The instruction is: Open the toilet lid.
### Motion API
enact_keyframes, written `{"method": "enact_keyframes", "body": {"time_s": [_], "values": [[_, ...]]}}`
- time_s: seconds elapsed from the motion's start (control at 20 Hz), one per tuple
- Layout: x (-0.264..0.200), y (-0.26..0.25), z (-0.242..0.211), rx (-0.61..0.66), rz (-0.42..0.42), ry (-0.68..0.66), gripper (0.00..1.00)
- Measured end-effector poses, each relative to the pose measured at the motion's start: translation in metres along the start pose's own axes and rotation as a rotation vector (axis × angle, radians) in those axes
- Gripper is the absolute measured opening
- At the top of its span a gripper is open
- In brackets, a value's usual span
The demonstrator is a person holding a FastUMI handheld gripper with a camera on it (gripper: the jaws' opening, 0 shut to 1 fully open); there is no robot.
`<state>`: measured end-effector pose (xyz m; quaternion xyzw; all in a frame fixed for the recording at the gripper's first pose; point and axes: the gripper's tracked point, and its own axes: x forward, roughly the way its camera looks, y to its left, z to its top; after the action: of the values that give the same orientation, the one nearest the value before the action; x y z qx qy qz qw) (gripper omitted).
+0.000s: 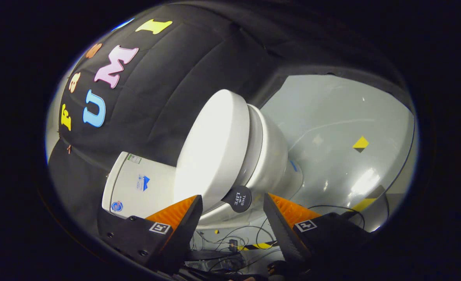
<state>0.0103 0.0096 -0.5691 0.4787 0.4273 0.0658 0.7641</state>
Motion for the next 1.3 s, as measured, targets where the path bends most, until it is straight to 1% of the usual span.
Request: {"method": "enact_keyframes", "body": {"time_s": [0.15, 0.2, 0.25, 0.35, 0.4, 0.5, 0.55, 0.6, 0.65, 0.7, 0.75, 0.8, 0.85, 0.9, 0.95, 1.05, 1.15, 1.3], "values": [[0.013, -0.004, 0.001, 0.031, 0.008, 0.024, 0.98], [0.014, -0.006, 0.002, 0.044, 0.006, 0.032, 0.96], [0.015, -0.007, 0.003, 0.057, 0.009, 0.04, 0.96], [0.019, -0.012, 0.0, 0.097, -0.001, 0.056, 0.81], [0.02, -0.009, 0.0, 0.123, 0.019, 0.063, 0.73], [0.023, -0.008, -0.002, 0.141, 0.033, 0.073, 0.73], [0.027, -0.018, -0.008, 0.147, -0.007, 0.08, 0.6], [0.035, -0.017, -0.007, 0.162, 0.003, 0.084, 0.48], [0.03, -0.009, -0.009, 0.189, 0.029, 0.091, 0.35], [0.03, -0.003, -0.007, 0.208, 0.055, 0.088, 0.35], [0.037, -0.006, -0.006, 0.194, 0.045, 0.076, 0.35], [0.074, -0.004, -0.024, 0.198, 0.061, 0.065, 0.27], [0.041, -0.01, -0.008, 0.201, 0.053, 0.065, 0.19], [0.037, -0.007, -0.007, 0.187, 0.06, 0.066, 0.11], [0.033, -0.006, -0.006, 0.167, 0.064, 0.067, 0.12], [0.03, -0.005, -0.004, 0.135, 0.044, 0.061, 0.12], [0.031, -0.005, -0.006, 0.091, -0.009, 0.051, 0.12], [0.025, 0.002, -0.003, 0.097, -0.066, 0.028, 0.12]]}}
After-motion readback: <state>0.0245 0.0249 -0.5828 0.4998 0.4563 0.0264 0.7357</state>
